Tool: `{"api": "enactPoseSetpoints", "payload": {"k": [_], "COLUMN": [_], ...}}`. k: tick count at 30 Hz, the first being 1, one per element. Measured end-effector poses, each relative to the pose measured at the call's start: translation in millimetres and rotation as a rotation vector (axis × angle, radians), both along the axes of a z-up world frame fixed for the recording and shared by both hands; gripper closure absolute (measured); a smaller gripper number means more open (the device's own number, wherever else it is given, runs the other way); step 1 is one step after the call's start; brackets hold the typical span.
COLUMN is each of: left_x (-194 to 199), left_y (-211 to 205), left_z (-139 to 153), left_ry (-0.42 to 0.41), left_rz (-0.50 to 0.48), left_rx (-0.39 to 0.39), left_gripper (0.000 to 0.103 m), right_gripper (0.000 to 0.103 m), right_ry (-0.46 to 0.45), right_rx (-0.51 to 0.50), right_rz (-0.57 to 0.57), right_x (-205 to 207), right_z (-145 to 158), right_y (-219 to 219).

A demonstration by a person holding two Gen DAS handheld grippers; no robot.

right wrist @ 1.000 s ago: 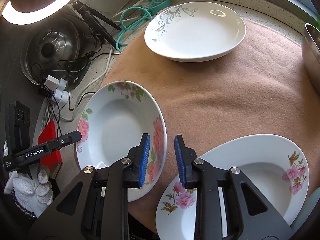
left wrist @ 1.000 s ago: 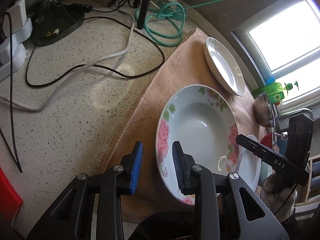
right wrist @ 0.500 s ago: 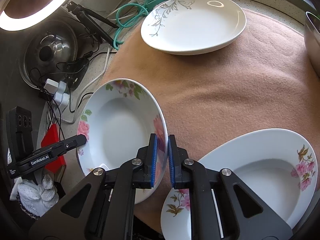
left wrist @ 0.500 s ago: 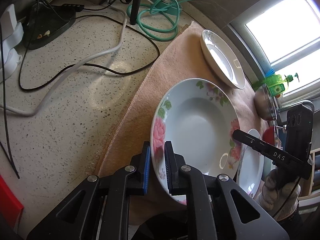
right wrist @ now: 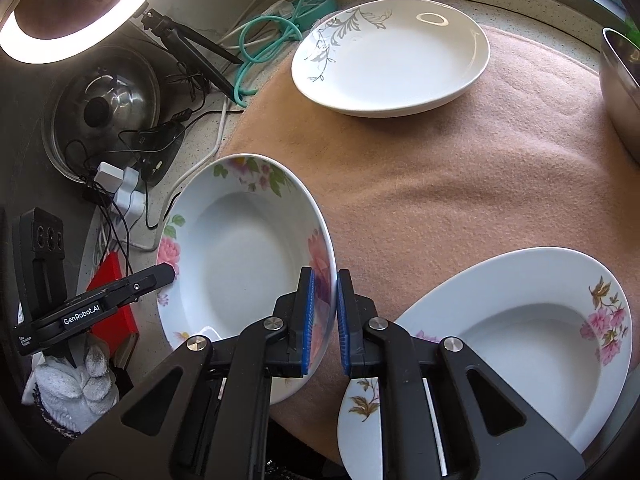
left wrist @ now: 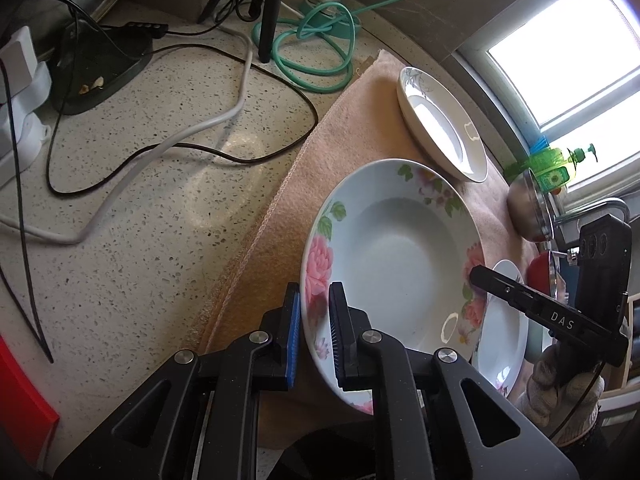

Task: Organize plates and bowls
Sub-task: 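Lift the pink-rose plate and lower it onto the pink-blossom plate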

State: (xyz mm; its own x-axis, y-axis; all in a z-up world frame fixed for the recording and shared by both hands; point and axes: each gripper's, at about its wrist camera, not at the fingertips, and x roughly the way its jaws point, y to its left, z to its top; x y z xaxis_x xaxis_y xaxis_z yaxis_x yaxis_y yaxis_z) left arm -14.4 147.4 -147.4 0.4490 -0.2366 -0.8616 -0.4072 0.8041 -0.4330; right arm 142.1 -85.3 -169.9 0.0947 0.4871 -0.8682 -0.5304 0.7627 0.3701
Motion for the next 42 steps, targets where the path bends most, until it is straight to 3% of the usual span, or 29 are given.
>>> {"api": "enactPoseSetpoints", "payload": {"k": [14, 42], "left_x": [22, 65], "left_y": [-30, -139], "left_z": [31, 17], "left_ry": [-0.063, -0.030], "left_rz": [-0.104, -0.388], "left_rx": [0.002, -0.046], "left_gripper": [0.091, 0.091], "right_gripper": [0.092, 0.092], "right_ry": [-0.023, -0.006], "right_rx": [0.026, -0.035], "right_rz": [-0.105, -0.362], "right_x": [-8, -33], "right_z": [28, 20], "right_y": [-51, -185]}}
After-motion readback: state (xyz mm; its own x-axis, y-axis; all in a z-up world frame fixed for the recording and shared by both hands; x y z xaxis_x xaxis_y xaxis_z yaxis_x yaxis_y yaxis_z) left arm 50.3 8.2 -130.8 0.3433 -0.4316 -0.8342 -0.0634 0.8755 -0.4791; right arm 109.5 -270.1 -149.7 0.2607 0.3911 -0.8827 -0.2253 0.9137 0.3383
